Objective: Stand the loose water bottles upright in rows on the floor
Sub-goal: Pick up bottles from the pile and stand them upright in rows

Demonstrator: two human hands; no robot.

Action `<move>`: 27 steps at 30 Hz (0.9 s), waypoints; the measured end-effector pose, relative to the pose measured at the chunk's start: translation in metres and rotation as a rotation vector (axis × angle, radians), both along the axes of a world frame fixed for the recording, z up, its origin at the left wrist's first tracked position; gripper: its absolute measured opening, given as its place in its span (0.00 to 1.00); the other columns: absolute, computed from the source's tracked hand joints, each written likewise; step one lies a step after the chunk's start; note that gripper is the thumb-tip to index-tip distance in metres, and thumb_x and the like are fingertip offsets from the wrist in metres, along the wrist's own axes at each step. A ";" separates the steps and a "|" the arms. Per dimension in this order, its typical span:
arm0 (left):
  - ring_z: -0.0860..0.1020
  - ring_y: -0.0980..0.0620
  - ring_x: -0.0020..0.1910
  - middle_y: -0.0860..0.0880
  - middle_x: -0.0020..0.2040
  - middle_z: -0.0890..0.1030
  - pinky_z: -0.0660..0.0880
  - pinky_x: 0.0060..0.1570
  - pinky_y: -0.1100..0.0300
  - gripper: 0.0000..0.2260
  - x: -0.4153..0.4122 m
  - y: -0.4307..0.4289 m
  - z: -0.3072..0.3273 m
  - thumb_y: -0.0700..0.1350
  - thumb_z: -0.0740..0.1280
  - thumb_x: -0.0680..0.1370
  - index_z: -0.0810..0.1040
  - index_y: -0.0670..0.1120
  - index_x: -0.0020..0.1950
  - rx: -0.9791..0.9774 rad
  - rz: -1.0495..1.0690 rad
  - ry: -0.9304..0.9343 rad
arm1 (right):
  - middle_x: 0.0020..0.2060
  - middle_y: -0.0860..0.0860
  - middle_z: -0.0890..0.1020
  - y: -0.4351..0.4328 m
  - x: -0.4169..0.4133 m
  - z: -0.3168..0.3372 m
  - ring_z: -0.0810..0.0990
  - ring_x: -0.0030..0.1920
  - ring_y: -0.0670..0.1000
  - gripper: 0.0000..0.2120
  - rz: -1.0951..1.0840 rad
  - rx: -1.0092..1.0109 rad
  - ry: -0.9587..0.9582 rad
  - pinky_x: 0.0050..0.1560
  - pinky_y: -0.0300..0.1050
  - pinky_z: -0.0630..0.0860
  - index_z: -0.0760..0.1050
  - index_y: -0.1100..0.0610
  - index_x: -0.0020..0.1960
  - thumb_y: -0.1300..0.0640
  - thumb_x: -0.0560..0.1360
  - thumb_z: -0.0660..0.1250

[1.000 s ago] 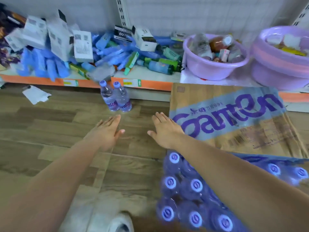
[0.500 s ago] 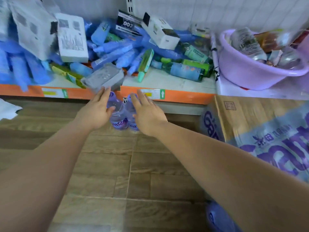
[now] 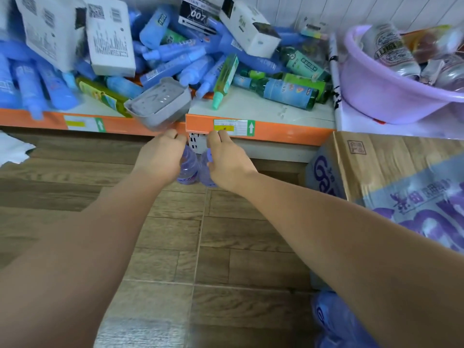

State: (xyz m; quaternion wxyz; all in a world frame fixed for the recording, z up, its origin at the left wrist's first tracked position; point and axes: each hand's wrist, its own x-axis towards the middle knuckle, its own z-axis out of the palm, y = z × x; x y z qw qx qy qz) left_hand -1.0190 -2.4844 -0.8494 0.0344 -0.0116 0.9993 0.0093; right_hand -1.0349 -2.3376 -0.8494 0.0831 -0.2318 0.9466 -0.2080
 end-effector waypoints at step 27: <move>0.75 0.38 0.55 0.38 0.55 0.75 0.72 0.50 0.53 0.13 0.302 0.221 0.195 0.37 0.63 0.74 0.73 0.39 0.59 0.038 0.187 -0.003 | 0.54 0.58 0.70 0.208 0.230 0.193 0.77 0.49 0.60 0.10 0.217 -0.245 0.079 0.54 0.47 0.75 0.76 0.59 0.52 0.62 0.71 0.66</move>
